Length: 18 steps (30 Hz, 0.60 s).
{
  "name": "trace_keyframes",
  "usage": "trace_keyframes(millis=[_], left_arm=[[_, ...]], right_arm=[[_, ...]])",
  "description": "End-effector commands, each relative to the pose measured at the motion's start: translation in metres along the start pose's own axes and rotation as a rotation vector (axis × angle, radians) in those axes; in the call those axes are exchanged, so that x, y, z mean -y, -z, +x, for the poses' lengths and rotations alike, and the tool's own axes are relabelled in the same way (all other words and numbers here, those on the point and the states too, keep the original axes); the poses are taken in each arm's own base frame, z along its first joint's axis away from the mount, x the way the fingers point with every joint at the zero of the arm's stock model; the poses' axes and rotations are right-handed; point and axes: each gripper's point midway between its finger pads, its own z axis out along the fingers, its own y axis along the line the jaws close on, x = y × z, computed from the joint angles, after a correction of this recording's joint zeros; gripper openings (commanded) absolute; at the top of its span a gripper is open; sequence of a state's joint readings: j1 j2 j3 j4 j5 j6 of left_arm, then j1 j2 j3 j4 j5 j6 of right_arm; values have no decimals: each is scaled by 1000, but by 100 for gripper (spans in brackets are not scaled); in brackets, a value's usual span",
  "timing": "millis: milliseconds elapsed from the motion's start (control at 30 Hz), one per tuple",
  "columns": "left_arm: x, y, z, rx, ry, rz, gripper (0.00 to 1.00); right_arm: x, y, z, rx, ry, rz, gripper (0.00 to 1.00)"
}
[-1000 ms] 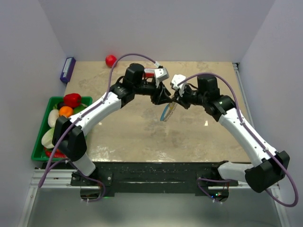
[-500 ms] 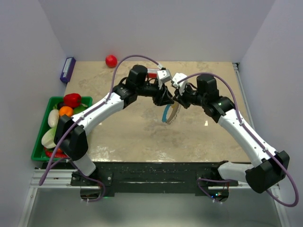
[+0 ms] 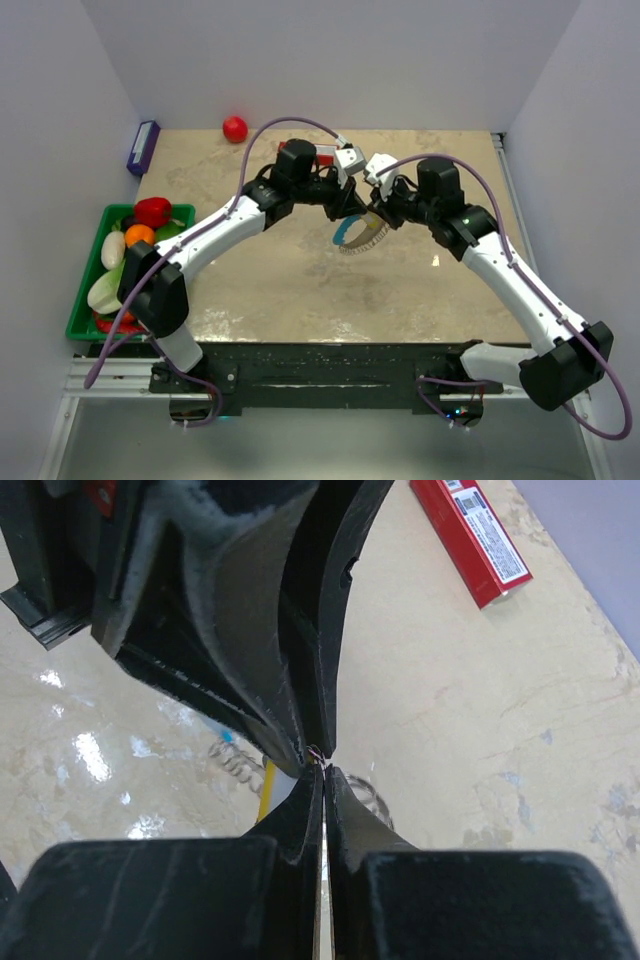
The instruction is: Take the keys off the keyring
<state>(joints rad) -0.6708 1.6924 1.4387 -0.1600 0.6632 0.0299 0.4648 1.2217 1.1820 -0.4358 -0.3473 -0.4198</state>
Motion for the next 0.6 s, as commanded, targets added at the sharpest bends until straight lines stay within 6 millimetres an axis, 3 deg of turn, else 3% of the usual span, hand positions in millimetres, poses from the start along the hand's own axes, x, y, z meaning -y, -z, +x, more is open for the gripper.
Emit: trace_keyframes(millis=[0,233,567], left_arm=[[2,-4,-14,21,-22,-7,13],[5,-5,-14,23,-17,19,0],[12,-4,-11,22,-17,52,0]], right_arm=[[8,7,-26,92,44,50,0],[7,3,-17,77,52,52,0],[3,3,-10,87,95,40,0]])
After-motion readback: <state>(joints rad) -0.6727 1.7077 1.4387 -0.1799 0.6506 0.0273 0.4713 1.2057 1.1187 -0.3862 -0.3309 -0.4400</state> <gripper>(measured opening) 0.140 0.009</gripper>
